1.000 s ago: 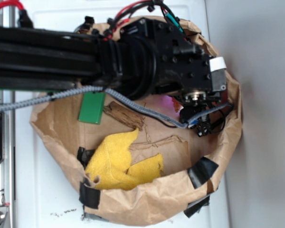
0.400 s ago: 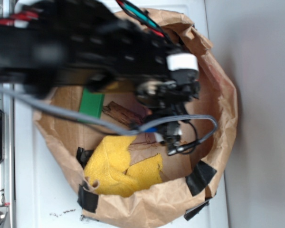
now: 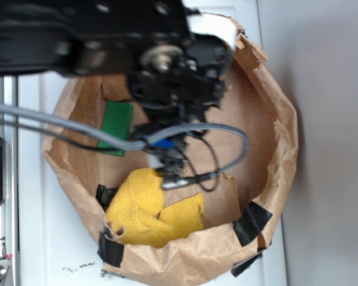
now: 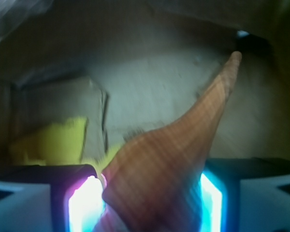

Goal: Grab the shell.

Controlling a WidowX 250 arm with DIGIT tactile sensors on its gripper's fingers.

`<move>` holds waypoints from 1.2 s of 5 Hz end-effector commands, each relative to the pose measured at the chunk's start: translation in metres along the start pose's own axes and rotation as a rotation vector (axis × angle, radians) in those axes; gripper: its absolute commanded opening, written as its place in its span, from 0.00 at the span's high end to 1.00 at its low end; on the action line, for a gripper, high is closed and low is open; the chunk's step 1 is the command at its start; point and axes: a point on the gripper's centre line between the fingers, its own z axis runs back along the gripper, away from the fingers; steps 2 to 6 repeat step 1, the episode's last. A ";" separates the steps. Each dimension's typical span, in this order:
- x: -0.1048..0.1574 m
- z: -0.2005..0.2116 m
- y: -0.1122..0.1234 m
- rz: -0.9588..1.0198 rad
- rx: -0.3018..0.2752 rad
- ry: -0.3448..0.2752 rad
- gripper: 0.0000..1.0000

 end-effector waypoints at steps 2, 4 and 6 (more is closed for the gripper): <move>-0.032 0.038 0.001 -0.137 0.157 -0.181 1.00; -0.032 0.038 0.001 -0.137 0.157 -0.181 1.00; -0.032 0.038 0.001 -0.137 0.157 -0.181 1.00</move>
